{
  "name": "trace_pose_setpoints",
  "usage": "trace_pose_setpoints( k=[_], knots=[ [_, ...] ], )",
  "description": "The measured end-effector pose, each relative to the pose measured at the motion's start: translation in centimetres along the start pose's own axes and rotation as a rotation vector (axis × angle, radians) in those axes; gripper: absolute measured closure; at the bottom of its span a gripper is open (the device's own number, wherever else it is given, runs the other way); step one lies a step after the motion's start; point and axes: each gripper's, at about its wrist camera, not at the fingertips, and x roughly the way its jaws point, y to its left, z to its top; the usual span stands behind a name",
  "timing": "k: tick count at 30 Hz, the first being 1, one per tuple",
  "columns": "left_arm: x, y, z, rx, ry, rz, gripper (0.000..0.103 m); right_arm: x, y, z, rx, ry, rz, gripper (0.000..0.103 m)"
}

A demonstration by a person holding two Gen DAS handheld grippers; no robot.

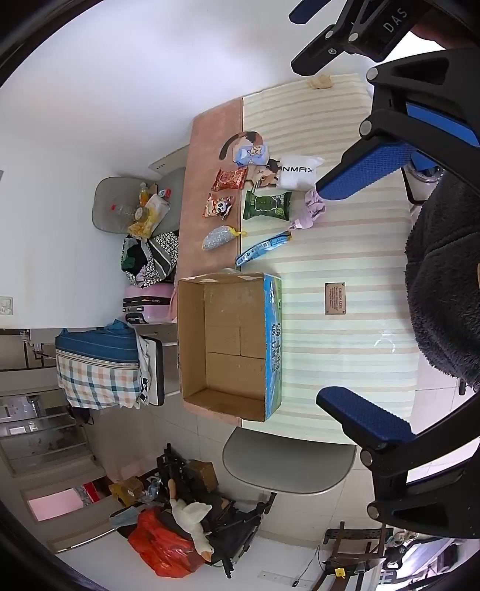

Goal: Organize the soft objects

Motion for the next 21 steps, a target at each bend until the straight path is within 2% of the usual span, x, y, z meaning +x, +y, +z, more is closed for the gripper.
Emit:
trace_pose_setpoints(
  k=[5,21],
  knots=[
    [-0.09,-0.17,0.01,0.003,-0.006,-0.003,0.000,-0.30,0.24,-0.14,-0.008,-0.007,-0.018,0.000],
    [-0.70,0.41,-0.06,0.004,-0.024,-0.006,0.000,-0.76,0.04,-0.34,0.003,-0.025,0.001,0.000]
  ],
)
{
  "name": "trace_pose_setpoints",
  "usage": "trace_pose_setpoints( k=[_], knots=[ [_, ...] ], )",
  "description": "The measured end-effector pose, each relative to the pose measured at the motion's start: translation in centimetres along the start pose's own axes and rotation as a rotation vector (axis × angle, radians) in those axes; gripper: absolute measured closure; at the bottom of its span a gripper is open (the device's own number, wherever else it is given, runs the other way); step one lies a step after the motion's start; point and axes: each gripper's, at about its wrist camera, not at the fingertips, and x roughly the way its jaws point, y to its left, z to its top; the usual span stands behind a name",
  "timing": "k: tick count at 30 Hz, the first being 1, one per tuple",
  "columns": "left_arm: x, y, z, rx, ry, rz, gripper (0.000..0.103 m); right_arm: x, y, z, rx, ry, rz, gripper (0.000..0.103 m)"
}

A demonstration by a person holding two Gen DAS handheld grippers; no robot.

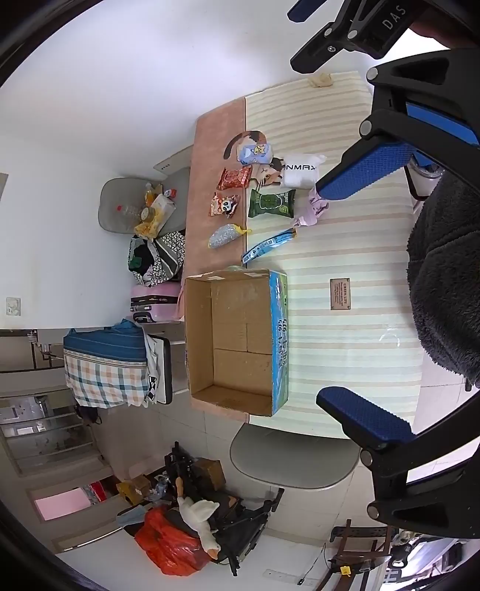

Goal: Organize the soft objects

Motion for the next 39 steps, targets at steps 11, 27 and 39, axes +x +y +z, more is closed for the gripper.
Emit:
trace_pose_setpoints(
  k=[11,27,39],
  knots=[
    [-0.7,-0.2,0.0,0.011,-0.022,0.002,0.000,-0.8,0.1,0.0,-0.003,-0.020,0.003,0.000],
    [-1.4,-1.0,0.2,0.025,-0.047,0.008,0.000,-1.8,0.1,-0.1,-0.007,-0.036,0.008,0.000],
    [-1.6,-0.9,-0.1,0.022,-0.053,0.007,0.000,-2.1,-0.6,0.0,-0.005,-0.047,0.009,0.000]
  ],
)
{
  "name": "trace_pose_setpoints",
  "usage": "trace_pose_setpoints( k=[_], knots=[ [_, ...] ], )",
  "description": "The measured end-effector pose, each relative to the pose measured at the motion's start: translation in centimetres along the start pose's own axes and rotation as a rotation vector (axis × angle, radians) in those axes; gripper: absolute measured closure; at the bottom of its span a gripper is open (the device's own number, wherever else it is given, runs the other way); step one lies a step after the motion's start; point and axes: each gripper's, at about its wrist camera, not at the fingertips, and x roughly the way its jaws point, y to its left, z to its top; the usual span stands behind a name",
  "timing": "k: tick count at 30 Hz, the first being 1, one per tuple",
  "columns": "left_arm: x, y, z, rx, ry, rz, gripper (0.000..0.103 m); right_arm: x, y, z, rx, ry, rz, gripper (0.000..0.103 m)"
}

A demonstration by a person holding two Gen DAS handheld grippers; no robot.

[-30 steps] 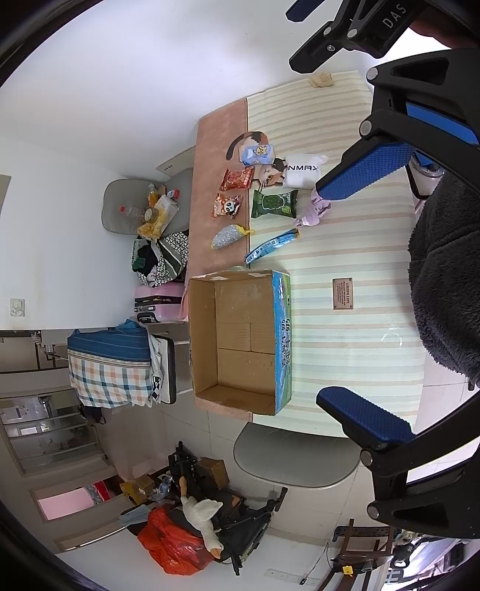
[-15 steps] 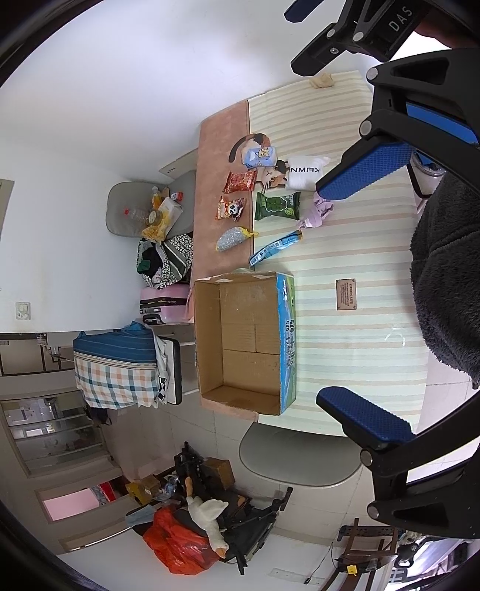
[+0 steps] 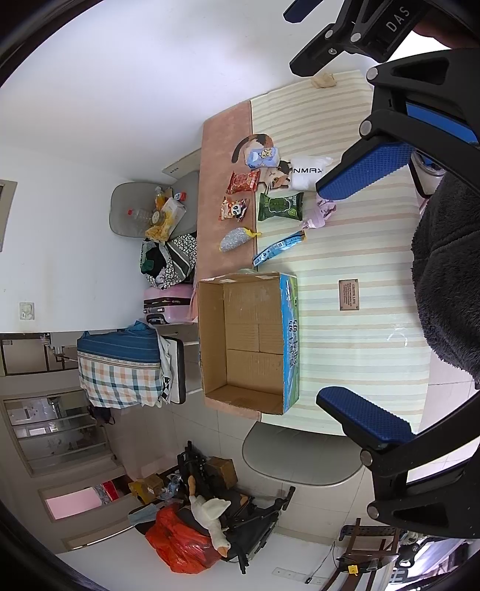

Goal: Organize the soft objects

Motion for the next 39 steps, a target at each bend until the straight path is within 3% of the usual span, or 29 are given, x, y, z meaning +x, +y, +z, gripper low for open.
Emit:
trace_pose_setpoints(
  k=[29,34,39],
  knots=[
    [-0.2,-0.1,0.6,0.005,-0.006,0.004,0.000,1.0,-0.3,1.0,0.007,-0.001,0.019,0.000],
    [1.3,-0.8,2.2,0.011,0.014,0.000,0.000,1.9,-0.4,1.2,0.025,0.011,0.022,0.000],
    [6.3,-2.6,4.5,0.039,0.055,0.001,0.000,6.4,-3.2,1.7,0.125,0.080,0.018,0.000]
  ],
)
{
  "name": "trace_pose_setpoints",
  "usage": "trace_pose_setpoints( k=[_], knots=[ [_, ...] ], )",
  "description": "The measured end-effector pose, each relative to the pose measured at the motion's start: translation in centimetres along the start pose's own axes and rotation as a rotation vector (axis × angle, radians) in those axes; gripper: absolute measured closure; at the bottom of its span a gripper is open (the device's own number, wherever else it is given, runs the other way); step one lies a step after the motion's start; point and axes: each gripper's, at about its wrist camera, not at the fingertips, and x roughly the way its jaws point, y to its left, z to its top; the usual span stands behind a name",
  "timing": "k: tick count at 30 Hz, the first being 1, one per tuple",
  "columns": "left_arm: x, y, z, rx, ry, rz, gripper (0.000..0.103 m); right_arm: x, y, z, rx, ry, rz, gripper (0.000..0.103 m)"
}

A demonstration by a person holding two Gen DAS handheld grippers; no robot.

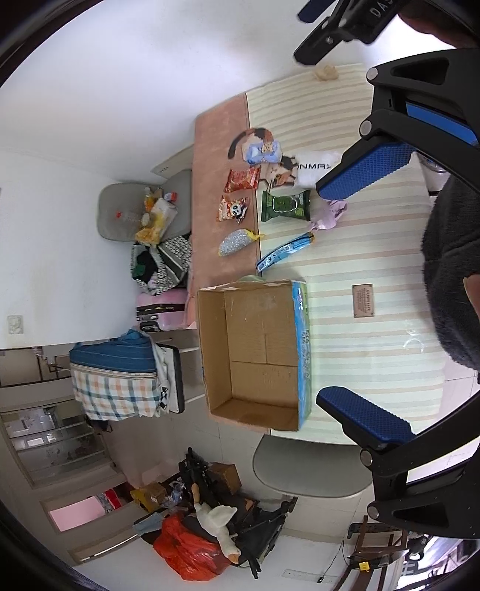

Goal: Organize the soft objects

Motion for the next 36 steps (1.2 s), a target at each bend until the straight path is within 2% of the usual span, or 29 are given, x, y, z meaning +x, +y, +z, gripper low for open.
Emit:
trace_pose_setpoints(
  k=[4,10,16,18,23,31,33,35,36],
  knots=[
    [6.6,-2.8,2.6,0.048,0.076,-0.018,0.000,6.3,-3.8,0.7,0.080,0.099,-0.039,0.000],
    [17.8,-7.9,5.4,0.124,0.228,-0.048,0.000,20.2,-9.1,0.5,0.141,0.297,-0.076,0.000],
    [30.9,-13.3,5.8,0.226,0.433,-0.059,0.000,34.8,-10.0,-2.1,0.095,0.507,-0.077,0.000],
    [34.0,-14.4,5.5,0.248,0.498,-0.065,0.001,39.0,-9.9,-3.0,0.072,0.563,-0.073,0.000],
    [41.3,-17.0,4.2,0.251,0.670,-0.129,0.001,45.2,-9.1,-5.7,0.039,0.692,-0.051,0.000],
    [47.6,-20.5,2.3,0.236,0.804,-0.200,0.001,47.8,-10.1,-7.5,0.054,0.742,0.004,0.000],
    [48.5,-21.1,1.8,0.237,0.814,-0.189,0.010,48.6,-10.4,-7.8,0.064,0.753,0.025,0.000],
    [49.4,-21.7,1.0,0.256,0.830,-0.167,0.043,48.9,-10.4,-8.0,0.062,0.758,0.034,0.000],
    [49.9,-22.0,0.5,0.262,0.832,-0.157,0.047,49.1,-10.4,-8.2,0.065,0.766,0.045,0.000]
  ],
)
